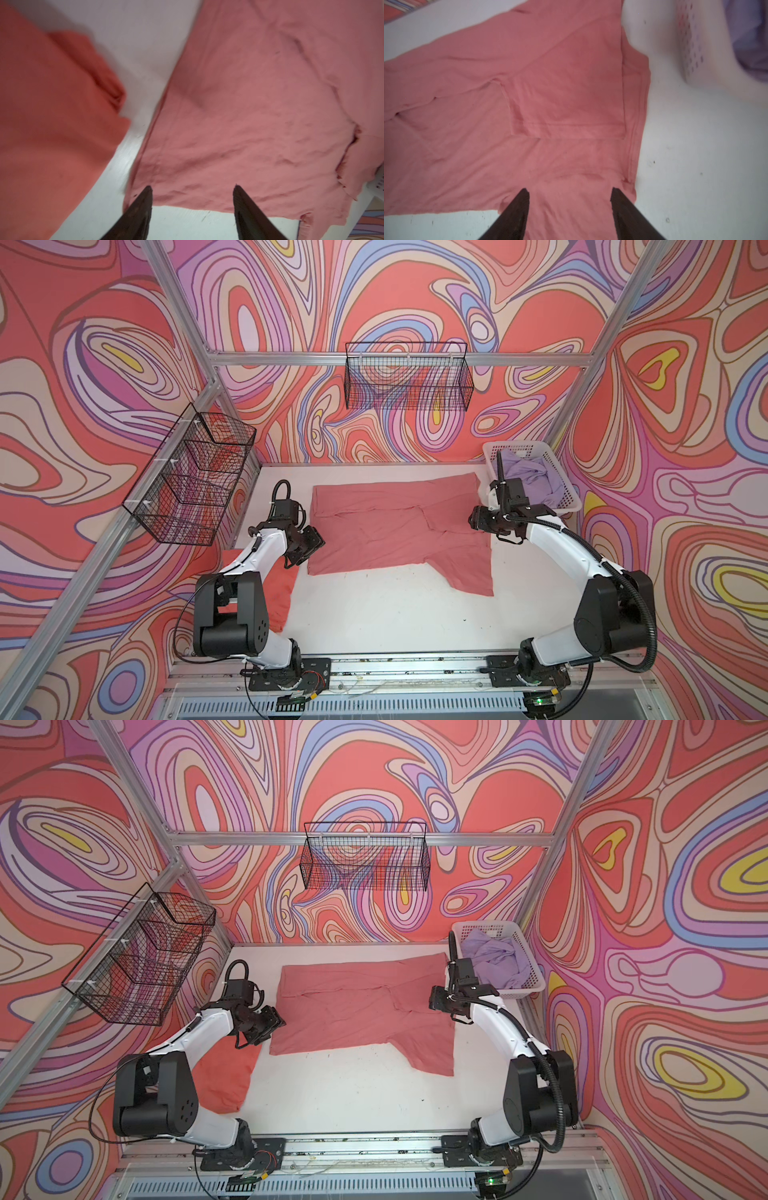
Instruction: Fold and stack the t-shirts
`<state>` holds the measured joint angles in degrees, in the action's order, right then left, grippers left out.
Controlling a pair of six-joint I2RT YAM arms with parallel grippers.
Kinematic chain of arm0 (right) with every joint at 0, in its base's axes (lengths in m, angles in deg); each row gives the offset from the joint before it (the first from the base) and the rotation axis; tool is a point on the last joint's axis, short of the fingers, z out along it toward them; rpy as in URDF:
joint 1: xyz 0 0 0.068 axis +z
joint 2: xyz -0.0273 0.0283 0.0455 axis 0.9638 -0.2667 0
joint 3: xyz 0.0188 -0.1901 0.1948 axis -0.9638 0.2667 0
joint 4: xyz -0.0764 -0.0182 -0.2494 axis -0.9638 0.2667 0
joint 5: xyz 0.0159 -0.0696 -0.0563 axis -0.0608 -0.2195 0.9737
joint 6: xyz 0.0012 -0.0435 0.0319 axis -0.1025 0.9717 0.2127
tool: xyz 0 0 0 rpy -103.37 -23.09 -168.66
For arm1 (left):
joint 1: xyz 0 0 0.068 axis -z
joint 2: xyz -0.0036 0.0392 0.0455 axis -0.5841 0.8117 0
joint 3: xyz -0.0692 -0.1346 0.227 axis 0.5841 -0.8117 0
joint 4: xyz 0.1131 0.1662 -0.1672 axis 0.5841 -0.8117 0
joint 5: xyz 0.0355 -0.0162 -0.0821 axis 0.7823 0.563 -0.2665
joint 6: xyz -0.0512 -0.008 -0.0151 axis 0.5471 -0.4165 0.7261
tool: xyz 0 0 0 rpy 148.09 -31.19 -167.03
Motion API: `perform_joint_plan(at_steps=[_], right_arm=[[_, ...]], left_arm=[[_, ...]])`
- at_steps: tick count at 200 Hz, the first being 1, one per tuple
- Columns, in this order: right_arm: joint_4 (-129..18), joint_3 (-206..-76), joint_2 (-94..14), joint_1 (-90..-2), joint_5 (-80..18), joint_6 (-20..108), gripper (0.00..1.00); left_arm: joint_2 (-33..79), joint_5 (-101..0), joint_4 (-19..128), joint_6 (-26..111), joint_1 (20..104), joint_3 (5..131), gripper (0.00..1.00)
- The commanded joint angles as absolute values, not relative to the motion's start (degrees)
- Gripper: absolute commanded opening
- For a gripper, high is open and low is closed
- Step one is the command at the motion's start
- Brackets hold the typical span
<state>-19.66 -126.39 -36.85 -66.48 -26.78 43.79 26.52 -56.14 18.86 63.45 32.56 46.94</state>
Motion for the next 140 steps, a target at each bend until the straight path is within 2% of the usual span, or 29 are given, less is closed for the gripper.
perform_joint_plan(at_steps=[1,47,97,140], right_arm=[[-17.2,-123.3,-34.5,-66.2,-28.2,41.6,0.67],[-16.5,-122.6,-33.0,-66.1,-27.8,41.4,0.67],[-17.1,-122.5,-32.9,-66.2,-28.1,41.1,0.67],[-17.9,-123.0,-33.6,-66.2,-28.5,40.9,0.66]], left_arm=[[24.8,-55.2,18.3,65.6,32.5,44.0,0.54],[25.7,-51.8,18.5,66.0,32.3,42.8,0.38],[20.5,-45.4,15.0,64.0,32.3,41.8,0.40],[22.3,-47.9,19.0,64.5,32.4,39.1,0.40]])
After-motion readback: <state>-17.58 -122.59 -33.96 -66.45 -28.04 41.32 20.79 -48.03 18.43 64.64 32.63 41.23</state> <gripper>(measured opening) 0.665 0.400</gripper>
